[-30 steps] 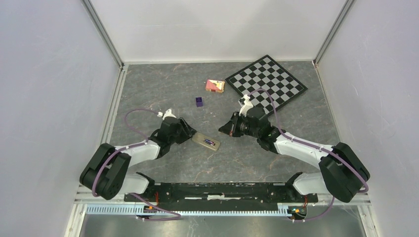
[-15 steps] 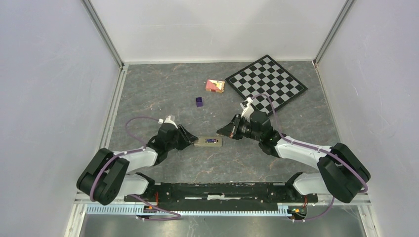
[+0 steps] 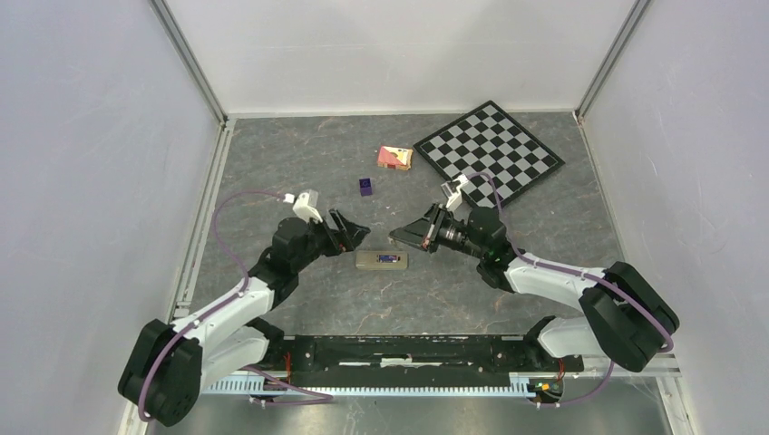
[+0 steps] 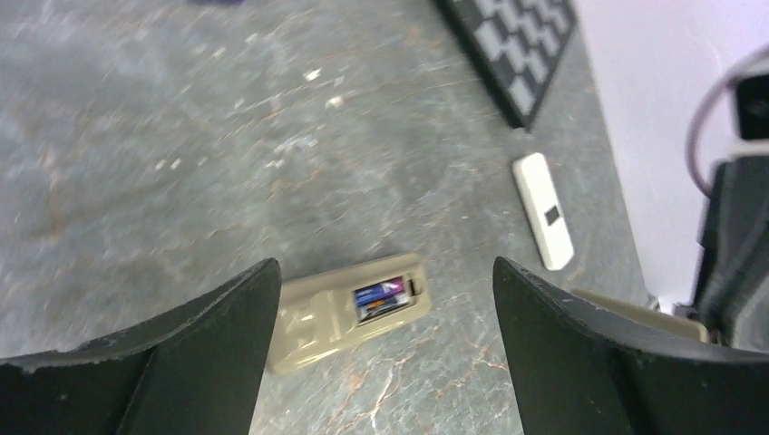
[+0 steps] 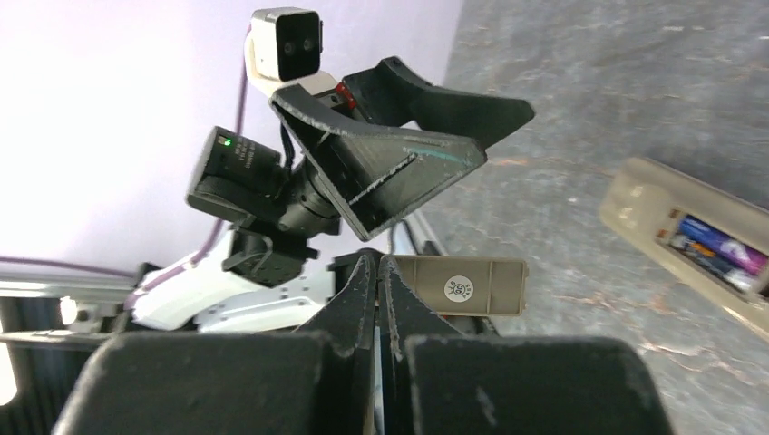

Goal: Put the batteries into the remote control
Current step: Adjust the remote control at the center of the board, then adjust the battery cover.

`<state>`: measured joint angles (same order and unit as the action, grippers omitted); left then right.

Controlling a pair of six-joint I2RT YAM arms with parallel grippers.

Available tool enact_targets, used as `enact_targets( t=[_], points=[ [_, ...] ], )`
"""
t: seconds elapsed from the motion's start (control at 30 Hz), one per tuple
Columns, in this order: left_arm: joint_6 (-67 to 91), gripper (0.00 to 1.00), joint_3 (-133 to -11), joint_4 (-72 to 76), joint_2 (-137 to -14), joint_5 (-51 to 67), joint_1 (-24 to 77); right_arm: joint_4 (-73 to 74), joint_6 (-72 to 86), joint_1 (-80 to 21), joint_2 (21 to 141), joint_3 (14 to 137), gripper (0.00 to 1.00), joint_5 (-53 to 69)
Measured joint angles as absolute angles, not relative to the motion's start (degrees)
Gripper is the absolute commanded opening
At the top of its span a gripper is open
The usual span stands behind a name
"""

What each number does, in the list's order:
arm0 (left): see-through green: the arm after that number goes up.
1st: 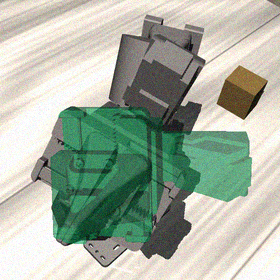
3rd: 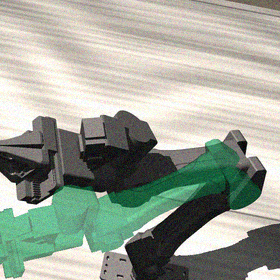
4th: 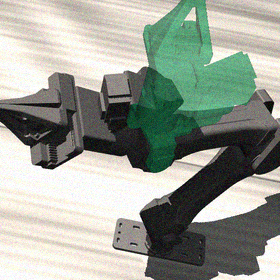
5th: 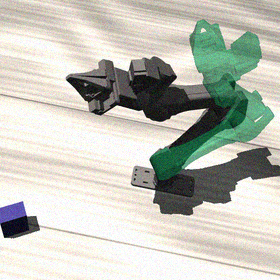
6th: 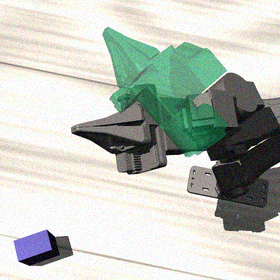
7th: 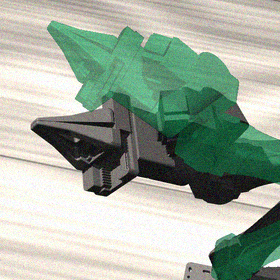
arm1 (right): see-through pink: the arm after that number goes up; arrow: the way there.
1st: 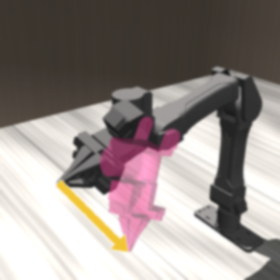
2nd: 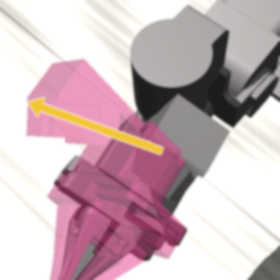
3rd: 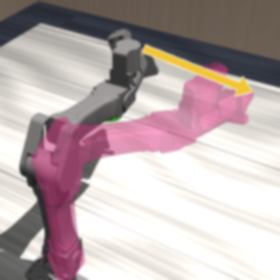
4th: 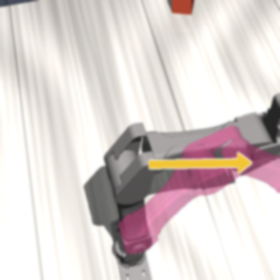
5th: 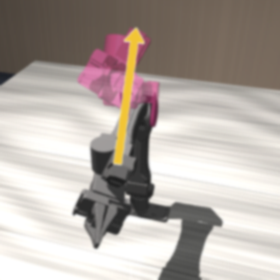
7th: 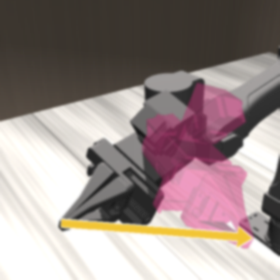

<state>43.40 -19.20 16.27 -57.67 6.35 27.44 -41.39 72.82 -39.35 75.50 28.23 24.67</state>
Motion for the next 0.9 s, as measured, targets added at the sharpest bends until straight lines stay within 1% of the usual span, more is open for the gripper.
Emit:
enact_targets(
  t=[0.23,0.3,0.47,0.63,0.77,0.9],
  points=[
    [32.6,0.98,-19.49,27.86,-56.03,17.72,27.44,-53.47,84.12,-38.81,76.09,27.62,0.0,26.96],
    [29.56,0.97,-19.44,30.89,-56.03,20.78,27.44,-54.85,86.59,-38.57,75.79,27.62,0.0,27.09],
    [21.56,0.95,-20.86,36.23,-57.74,31.62,27.44,-54.22,90.21,-36.56,72.27,27.62,0.0,26.98],
    [19.7,0.94,-21.91,45.36,-63.37,42.28,27.9,-53.21,91.11,-34.3,69.3,27.62,0.0,27.07],
    [18.85,0.93,-22.2,54.22,-68.53,45.89,29.89,-52.45,91.81,-34.06,69.34,27.62,0.0,27.81],
    [16.6,0.88,-25.1,57.65,-71.79,47.16,31.9,-51.83,92.01,-34.06,69.14,27.62,0.0,28.42]
  ],
)
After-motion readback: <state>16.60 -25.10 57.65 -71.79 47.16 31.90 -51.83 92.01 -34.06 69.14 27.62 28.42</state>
